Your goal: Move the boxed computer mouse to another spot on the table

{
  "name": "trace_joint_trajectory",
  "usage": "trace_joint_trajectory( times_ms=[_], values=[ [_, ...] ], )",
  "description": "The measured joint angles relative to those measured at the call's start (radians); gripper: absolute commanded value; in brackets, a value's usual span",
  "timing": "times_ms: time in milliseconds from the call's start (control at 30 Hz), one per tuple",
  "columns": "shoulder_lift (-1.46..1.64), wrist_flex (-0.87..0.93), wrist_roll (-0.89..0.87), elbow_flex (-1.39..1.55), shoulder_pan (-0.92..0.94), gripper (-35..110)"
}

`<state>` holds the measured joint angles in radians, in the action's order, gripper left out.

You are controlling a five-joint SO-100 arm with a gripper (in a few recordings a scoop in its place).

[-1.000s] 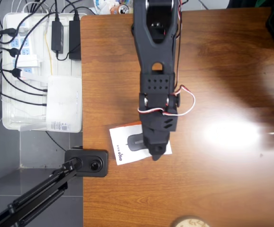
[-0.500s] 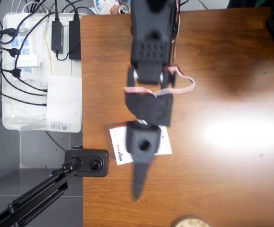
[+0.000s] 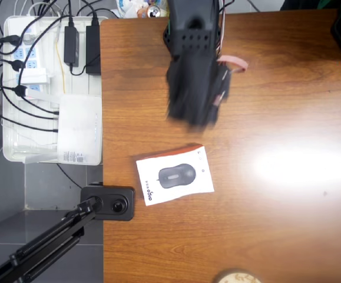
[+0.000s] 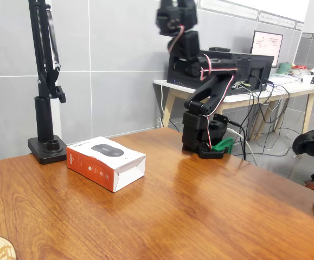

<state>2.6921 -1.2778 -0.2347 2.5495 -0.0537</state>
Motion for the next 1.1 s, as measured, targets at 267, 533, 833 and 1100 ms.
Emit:
trace_joint_trajectory(
  times_ms=[267, 533, 833, 1100],
  values=[
    [0.407, -0.005, -0.084, 0.161, -0.046, 0],
    [0.416, -0.351, -0.153, 0.25, -0.046, 0],
    [0.416, -0.488, -0.175, 0.252, 0.021, 0],
    [0.416, -0.489, -0.175, 0.252, 0.023, 0]
  ],
)
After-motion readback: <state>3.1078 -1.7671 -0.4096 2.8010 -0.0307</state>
